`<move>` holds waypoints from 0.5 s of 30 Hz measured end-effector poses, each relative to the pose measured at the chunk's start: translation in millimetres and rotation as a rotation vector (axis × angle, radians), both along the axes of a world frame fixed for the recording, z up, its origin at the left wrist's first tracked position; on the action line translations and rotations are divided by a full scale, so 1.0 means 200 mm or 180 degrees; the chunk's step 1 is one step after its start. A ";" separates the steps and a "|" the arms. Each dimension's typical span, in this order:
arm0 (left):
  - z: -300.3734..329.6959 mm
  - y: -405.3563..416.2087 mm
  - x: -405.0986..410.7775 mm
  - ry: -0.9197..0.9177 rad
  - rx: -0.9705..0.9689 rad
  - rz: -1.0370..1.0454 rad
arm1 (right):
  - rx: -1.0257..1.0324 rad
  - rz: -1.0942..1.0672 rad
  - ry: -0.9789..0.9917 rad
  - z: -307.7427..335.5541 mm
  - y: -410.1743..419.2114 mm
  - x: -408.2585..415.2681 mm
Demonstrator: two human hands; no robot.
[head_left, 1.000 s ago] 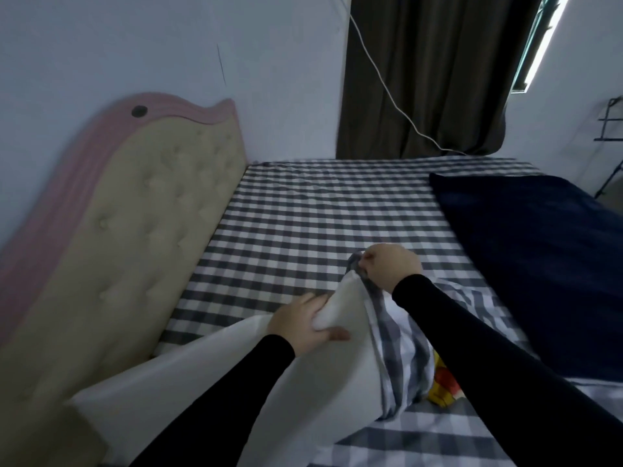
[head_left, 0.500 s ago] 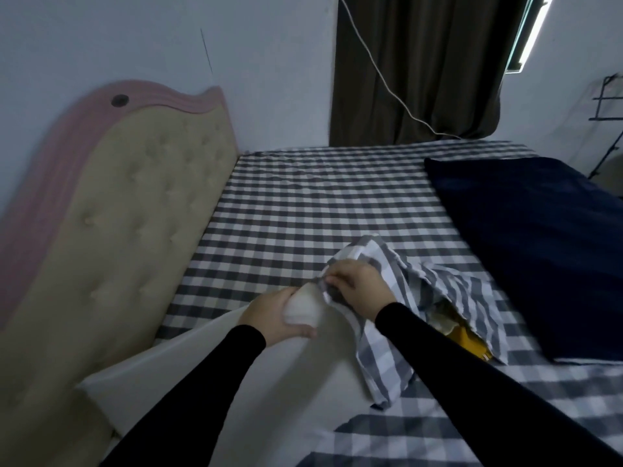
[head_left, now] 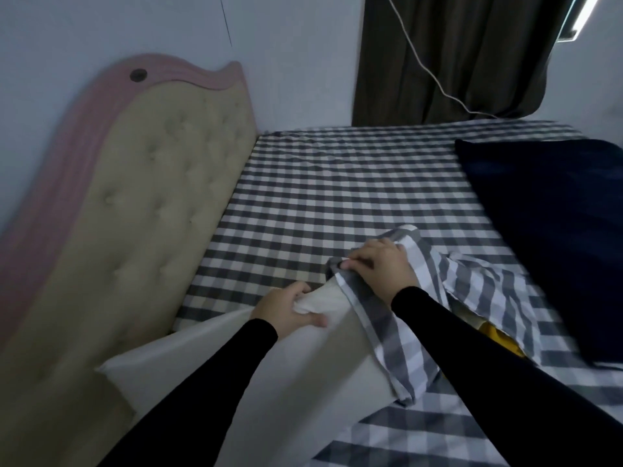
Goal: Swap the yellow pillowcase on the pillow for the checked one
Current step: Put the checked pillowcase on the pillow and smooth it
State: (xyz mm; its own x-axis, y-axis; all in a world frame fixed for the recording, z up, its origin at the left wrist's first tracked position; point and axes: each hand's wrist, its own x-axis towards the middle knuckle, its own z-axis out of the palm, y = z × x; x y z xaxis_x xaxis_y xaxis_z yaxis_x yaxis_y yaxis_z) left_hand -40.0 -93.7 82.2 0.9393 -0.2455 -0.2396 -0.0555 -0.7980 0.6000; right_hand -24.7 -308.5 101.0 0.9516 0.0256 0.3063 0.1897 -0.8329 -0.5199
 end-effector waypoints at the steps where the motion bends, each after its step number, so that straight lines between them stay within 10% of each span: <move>1: -0.01 -0.02 0.00 -0.0049 -0.0189 0.0052 | 0.0124 0.0054 0.0012 0.01 0.04 0.01; 11: 0.05 -0.03 0.17 -0.0024 -0.0917 0.0444 | 0.1190 0.0480 0.0348 0.05 0.29 0.20; 15: -0.08 0.11 0.29 0.0140 0.0409 0.0297 | 0.0383 0.0202 0.0378 -0.20 0.19 0.24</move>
State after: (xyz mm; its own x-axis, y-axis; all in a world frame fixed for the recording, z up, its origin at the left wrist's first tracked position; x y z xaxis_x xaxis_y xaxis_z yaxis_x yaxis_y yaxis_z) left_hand 18.9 -71.4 65.9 0.9445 -0.1223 -0.3048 0.0465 -0.8689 0.4928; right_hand 23.0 -270.1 60.6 0.9789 0.0567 0.1964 0.1713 -0.7517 -0.6368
